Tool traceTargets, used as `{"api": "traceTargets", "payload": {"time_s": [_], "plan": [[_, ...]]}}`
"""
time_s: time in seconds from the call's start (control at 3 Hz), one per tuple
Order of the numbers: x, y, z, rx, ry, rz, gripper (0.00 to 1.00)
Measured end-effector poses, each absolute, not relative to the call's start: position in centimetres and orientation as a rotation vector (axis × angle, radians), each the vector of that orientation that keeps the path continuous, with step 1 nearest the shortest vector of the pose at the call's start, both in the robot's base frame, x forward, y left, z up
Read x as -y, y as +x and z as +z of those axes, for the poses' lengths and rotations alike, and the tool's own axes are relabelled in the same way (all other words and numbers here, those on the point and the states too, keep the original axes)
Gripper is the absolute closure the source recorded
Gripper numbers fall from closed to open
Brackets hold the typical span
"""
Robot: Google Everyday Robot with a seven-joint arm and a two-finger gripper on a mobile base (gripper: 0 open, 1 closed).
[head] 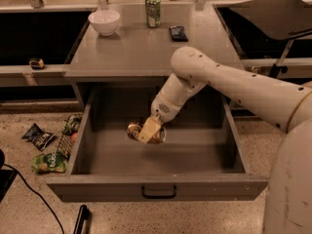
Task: Place orange can into top drawer
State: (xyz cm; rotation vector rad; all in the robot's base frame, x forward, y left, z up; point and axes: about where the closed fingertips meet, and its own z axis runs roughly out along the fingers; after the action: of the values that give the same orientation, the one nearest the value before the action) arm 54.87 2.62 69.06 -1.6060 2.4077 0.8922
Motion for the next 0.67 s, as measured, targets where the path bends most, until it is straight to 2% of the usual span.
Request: {"api": "traceTargets", "payload": {"time_s": [0.33, 0.67], "plan": [[-1.9, 54.5, 65.9, -2.515, -1.570, 0.899, 1.00], [-1.2, 54.2, 63.6, -2.601, -1.529, 0.925, 0.82]]}}
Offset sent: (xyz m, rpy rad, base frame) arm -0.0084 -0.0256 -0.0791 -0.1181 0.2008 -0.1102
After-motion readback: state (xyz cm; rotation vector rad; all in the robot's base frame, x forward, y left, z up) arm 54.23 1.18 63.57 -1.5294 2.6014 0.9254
